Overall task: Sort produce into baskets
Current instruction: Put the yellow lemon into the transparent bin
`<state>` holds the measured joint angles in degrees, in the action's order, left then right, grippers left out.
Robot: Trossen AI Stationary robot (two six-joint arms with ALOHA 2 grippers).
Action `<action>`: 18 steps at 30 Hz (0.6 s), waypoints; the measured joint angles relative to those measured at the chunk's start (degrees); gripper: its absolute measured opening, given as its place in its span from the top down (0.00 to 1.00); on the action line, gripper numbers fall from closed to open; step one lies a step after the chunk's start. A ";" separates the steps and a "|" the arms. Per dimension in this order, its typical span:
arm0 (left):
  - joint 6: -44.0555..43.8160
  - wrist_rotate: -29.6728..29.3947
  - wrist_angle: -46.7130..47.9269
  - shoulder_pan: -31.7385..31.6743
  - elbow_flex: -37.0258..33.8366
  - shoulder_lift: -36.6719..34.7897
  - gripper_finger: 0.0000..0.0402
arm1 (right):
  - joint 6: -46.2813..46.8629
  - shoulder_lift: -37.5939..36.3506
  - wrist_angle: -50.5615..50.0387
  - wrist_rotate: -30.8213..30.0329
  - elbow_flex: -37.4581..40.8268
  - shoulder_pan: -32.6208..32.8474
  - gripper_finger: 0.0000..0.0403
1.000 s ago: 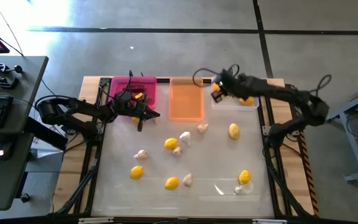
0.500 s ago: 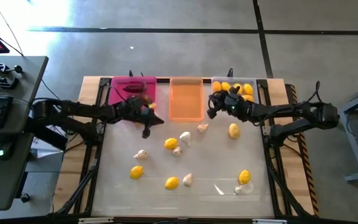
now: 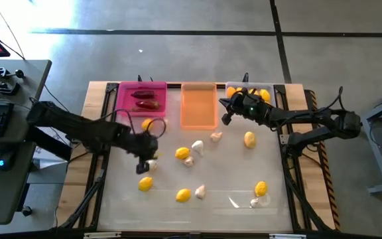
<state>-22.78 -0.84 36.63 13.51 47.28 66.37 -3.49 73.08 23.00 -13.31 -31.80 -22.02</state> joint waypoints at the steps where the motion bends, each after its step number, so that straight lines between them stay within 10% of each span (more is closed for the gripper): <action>1: -2.90 0.00 2.09 1.79 1.03 0.00 0.99 | 0.00 0.00 -0.02 0.00 0.00 -0.01 0.96; 18: -40.65 -1.54 13.20 21.50 4.36 3.22 0.66 | 0.46 0.02 -3.18 0.01 -0.01 -0.13 0.96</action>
<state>-63.43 -2.38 49.83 35.00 51.64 69.58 -3.03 73.10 19.82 -13.30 -31.81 -22.15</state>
